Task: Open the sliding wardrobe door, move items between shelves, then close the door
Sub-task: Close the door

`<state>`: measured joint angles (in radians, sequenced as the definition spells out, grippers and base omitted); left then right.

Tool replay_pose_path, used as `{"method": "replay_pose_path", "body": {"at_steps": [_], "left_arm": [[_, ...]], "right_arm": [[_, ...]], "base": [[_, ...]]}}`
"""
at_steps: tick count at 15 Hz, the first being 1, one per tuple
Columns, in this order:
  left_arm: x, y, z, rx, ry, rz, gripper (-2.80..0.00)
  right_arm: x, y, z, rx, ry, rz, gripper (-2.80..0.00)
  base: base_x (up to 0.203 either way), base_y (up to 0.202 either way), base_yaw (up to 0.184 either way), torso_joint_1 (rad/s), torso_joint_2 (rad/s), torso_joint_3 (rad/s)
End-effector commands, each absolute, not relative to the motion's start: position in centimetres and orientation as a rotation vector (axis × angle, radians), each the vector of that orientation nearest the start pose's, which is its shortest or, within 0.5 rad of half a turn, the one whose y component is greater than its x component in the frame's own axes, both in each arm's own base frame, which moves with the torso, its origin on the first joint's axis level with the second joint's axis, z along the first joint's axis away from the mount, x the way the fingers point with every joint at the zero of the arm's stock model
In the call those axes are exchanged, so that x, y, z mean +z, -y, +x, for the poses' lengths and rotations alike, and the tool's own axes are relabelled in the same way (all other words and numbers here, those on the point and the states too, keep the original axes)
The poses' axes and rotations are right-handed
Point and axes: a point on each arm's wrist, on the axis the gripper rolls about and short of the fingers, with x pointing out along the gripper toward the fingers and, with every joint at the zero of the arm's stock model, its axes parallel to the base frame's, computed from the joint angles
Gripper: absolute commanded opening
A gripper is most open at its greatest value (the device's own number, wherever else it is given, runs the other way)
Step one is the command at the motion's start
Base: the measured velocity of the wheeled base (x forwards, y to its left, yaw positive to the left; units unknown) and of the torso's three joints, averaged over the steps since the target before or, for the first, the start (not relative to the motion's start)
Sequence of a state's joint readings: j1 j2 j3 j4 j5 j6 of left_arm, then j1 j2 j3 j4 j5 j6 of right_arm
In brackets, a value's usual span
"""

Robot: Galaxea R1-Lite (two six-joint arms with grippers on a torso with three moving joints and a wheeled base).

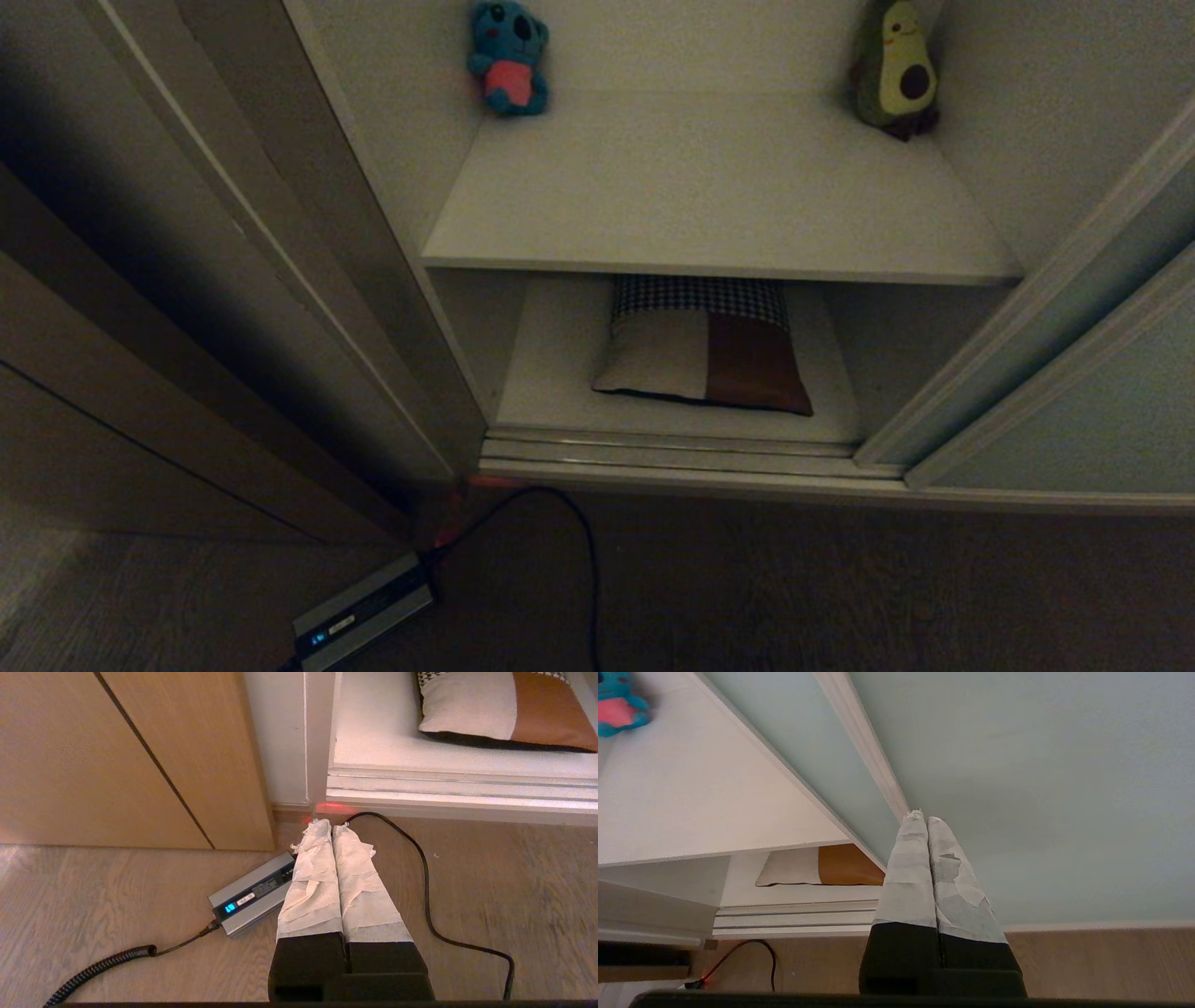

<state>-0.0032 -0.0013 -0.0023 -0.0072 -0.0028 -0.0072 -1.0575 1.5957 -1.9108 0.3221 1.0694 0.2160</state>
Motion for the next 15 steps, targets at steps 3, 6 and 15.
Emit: {"method": "replay_pose_path", "body": {"at_steps": [3,6,15], "left_arm": [[7.7,0.0,-2.3,-0.006,0.011,-0.008,-2.80],[7.7,0.0,-2.3,-0.006,0.011,-0.008,-2.80],[7.7,0.0,-2.3,-0.006,0.012,-0.008,-2.80]], "right_arm": [[42.4,19.9,14.7,0.060,-0.007,0.218,-2.80],[42.2,20.7,15.2,0.061,0.003,0.205,-2.80],[41.4,21.4,16.3,0.077,-0.014,0.217,-2.80]], "base": [[0.000,0.000,0.000,0.000,0.00,0.000],[0.000,0.000,0.000,0.000,0.00,0.000],[0.000,0.000,0.000,0.000,0.00,0.000]]}}
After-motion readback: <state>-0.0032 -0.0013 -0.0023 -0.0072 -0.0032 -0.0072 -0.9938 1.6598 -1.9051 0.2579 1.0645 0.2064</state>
